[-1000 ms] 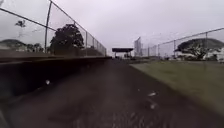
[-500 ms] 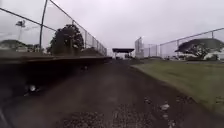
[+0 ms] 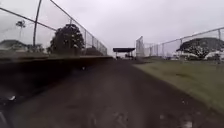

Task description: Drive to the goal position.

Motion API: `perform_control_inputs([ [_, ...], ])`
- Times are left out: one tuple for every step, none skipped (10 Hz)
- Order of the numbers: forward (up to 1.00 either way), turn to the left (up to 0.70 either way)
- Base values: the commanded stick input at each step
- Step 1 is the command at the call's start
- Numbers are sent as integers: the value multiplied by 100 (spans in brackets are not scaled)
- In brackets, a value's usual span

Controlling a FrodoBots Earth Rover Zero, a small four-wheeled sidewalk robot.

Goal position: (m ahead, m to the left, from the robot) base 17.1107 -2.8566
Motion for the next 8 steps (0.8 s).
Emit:
perform_control_inputs([
  [0, 0],
  [0, 0],
  [0, 0],
  [0, 0],
  [0, 0],
  [0, 0],
  [0, 0],
  [0, 0],
])
